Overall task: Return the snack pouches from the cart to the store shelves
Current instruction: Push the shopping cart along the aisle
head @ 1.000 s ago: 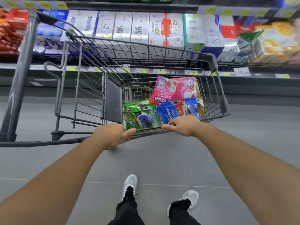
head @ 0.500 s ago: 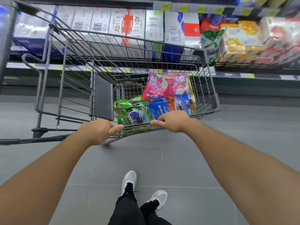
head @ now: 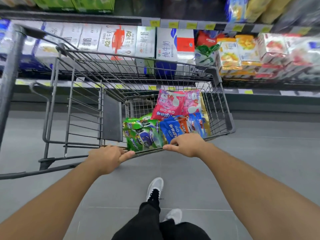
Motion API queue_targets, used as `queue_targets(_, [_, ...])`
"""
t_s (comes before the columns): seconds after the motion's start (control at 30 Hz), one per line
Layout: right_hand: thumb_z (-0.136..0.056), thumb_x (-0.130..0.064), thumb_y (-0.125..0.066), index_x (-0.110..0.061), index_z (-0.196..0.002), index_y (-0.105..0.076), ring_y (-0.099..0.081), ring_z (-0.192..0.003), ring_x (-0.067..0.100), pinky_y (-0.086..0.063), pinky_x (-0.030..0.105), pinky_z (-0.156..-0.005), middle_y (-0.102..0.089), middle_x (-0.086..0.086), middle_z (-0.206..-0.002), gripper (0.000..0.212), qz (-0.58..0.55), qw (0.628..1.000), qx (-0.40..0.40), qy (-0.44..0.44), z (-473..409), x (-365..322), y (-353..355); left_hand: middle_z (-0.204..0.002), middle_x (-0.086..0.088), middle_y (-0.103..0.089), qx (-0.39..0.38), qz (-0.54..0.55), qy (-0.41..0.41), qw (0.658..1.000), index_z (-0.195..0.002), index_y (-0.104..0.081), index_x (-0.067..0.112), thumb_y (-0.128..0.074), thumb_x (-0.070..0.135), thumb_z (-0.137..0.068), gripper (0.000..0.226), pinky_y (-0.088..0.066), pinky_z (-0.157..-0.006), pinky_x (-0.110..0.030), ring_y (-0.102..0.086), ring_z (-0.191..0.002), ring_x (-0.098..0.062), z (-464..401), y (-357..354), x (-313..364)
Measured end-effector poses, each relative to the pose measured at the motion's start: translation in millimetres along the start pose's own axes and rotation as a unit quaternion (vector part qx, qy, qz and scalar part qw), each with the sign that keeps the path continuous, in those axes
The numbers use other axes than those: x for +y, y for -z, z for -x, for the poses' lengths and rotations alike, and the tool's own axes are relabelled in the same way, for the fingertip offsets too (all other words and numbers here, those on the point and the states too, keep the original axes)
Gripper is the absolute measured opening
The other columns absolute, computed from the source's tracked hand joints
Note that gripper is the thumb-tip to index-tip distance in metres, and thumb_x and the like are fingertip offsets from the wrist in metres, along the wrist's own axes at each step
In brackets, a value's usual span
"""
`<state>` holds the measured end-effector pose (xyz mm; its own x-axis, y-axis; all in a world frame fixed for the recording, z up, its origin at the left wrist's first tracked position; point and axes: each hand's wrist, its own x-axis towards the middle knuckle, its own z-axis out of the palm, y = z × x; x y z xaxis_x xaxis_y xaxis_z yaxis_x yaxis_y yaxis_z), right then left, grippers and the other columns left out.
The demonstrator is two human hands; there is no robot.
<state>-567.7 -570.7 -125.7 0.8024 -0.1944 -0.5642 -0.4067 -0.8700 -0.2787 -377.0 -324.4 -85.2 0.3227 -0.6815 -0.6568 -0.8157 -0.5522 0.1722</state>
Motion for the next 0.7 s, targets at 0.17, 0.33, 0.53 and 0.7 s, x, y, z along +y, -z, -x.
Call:
queue_targets(0.17, [-0.06,-0.101,0.0,-0.037,-0.093,-0.066,-0.055,-0.068,0.006,-0.037,0.029,-0.055,-0.062,-0.01,-0.073,0.098,-0.009,1.0,-0.007,-0.002,5.2,17.0,-2.1,-0.073,0.008,-0.059,-0.005,0.018,0.007,1.0,-0.068,-0.047,0.039,-0.001,0.088,-0.071,0.068,-0.05,-0.071,-0.036,-0.061,-0.08,-0.019,-2.4,-2.1,17.2])
queue_targets(0.33, [-0.06,-0.102,-0.003,-0.04,-0.095,-0.066,-0.06,-0.075,0.01,-0.039,0.03,-0.058,-0.066,-0.01,-0.078,0.095,-0.019,1.0,-0.015,-0.003,4.3,17.8,-4.9,-0.076,0.009,-0.064,-0.007,0.002,0.032,0.999,-0.087,-0.063,0.035,-0.002,0.089,-0.072,0.083,-0.049,-0.071,-0.034,-0.063,-0.083,-0.019,-4.4,-4.2,17.8])
queue_targets(0.53, [-0.059,-0.102,0.0,-0.034,-0.099,-0.068,-0.062,-0.079,0.012,-0.045,0.031,-0.064,-0.069,-0.006,-0.084,0.104,-0.024,0.999,-0.03,-0.01,5.4,15.8,-2.3,-0.09,0.006,-0.07,-0.004,-0.003,0.044,0.999,-0.108,-0.07,0.035,0.002,0.092,-0.065,0.101,-0.046,-0.07,-0.034,-0.064,-0.089,-0.018,-5.3,-6.2,15.5])
queue_targets(0.7, [-0.058,-0.102,0.001,-0.034,-0.1,-0.067,-0.061,-0.08,0.013,-0.043,0.032,-0.064,-0.069,-0.004,-0.086,0.105,-0.025,0.998,-0.051,-0.025,8.9,10.2,3.3,-0.093,0.002,-0.072,-0.012,-0.01,0.048,0.999,-0.106,-0.07,0.028,-0.002,0.089,-0.074,0.097,-0.052,-0.078,-0.039,-0.064,-0.087,-0.02,-4.7,-7.0,14.3])
